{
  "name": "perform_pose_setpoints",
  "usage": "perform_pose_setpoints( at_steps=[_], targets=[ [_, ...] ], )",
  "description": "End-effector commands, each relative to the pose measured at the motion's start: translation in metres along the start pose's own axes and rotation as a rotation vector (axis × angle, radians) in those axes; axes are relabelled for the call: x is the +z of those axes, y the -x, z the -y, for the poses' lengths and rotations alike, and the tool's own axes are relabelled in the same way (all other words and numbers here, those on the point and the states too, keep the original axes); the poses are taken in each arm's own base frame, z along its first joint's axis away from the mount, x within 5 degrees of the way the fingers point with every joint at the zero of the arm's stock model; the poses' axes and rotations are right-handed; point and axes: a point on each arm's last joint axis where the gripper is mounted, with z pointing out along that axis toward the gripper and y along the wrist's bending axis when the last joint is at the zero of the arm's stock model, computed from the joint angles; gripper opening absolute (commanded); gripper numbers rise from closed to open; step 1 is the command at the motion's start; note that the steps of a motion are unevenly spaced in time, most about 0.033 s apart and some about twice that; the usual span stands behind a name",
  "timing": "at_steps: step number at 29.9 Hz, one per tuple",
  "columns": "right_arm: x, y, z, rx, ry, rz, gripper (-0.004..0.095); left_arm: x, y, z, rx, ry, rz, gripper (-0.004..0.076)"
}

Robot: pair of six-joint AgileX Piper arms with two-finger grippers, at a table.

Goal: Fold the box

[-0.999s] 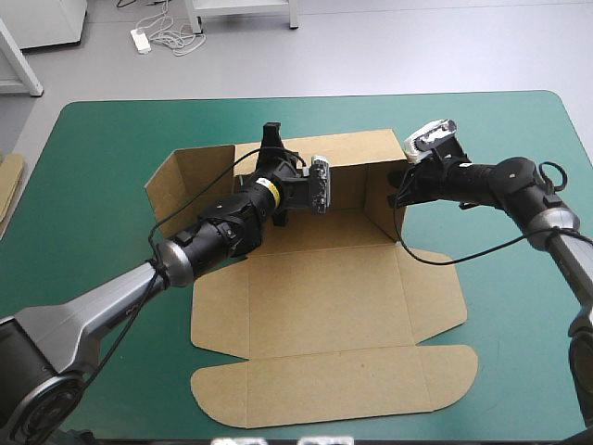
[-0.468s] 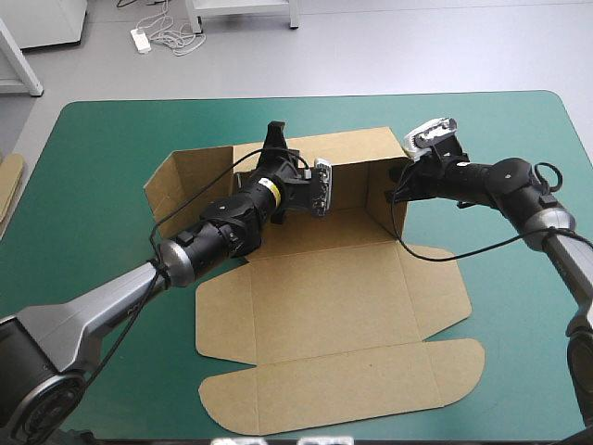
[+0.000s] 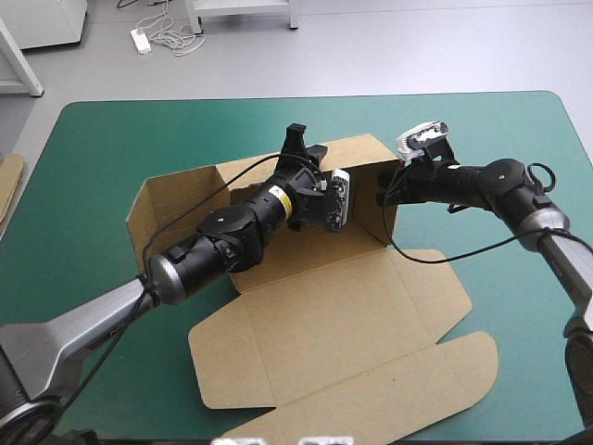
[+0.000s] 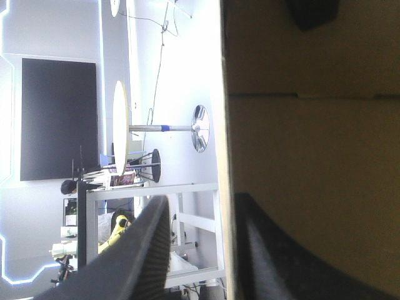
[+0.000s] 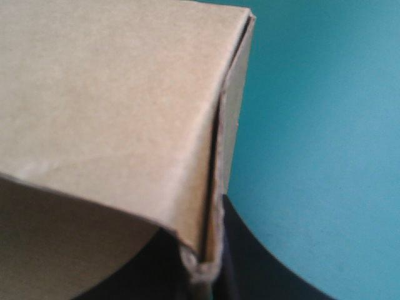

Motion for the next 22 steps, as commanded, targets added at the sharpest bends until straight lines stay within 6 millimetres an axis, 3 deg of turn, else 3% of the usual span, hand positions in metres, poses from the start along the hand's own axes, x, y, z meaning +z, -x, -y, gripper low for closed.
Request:
perform_pose_setpoints(
  at_steps=[1,14,19,22],
  targets=[
    [-0.015,0.016,-0.01,-0.004,0.023,0.058,-0.0011,-0.037,0.021,-0.034,-0.112,0.104,0.124,0.0263],
    [-0.014,0.012,-0.003,0.0,-0.051,0.012,-0.0012,-0.064,0.067,-0.022,-0.332,-0.009,0.242,0.0265],
    [-0.014,0.012,-0.003,0.022,-0.055,0.016,-0.0011,-0.087,0.064,-0.043,-0.419,0.048,0.291,0.0265],
    [-0.015,0.012,-0.002,0.02,-0.068,0.015,-0.0011,-0.102,0.043,-0.07,-0.564,0.124,0.252,0.0265]
  ],
)
